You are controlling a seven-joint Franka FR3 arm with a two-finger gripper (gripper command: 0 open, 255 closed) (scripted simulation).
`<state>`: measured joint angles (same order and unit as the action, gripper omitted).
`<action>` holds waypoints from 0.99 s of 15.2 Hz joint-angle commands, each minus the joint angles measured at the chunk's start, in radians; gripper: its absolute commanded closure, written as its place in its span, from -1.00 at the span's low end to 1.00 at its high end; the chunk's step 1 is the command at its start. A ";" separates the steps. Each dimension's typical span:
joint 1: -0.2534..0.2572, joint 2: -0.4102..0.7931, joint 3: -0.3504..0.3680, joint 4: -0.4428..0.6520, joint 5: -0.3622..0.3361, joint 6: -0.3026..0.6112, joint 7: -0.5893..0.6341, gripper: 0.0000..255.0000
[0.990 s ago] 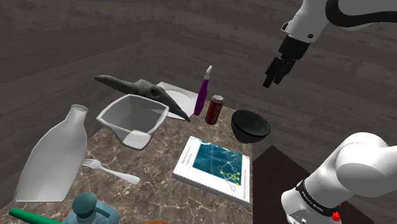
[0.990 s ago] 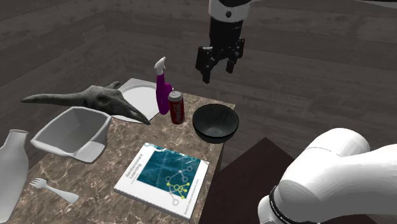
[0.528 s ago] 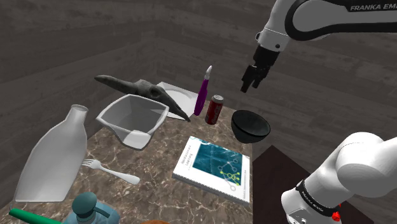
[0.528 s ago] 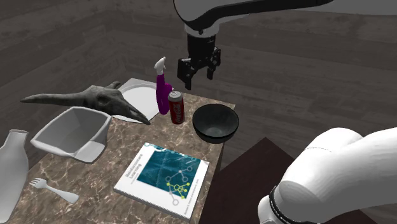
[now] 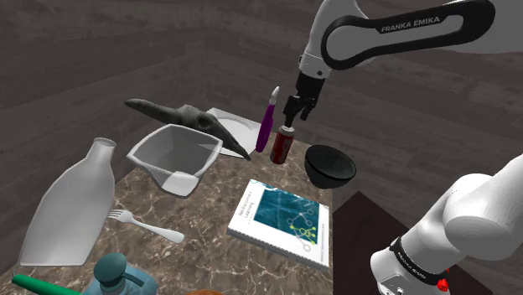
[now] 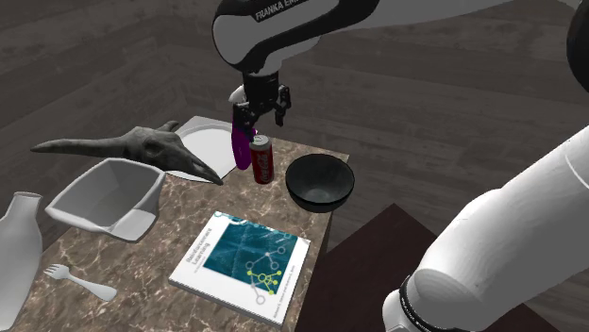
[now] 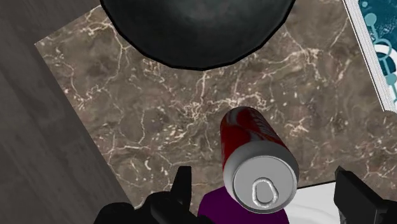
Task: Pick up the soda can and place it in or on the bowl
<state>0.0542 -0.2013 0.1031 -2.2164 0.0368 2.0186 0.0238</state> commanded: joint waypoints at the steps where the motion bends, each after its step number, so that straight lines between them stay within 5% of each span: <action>1: 0.005 0.067 0.010 0.034 -0.007 0.027 0.008 -1.00; 15: 0.006 0.106 0.012 -0.029 -0.011 0.130 0.011 -1.00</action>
<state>0.0604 -0.0956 0.1152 -2.2459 0.0262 2.1482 0.0344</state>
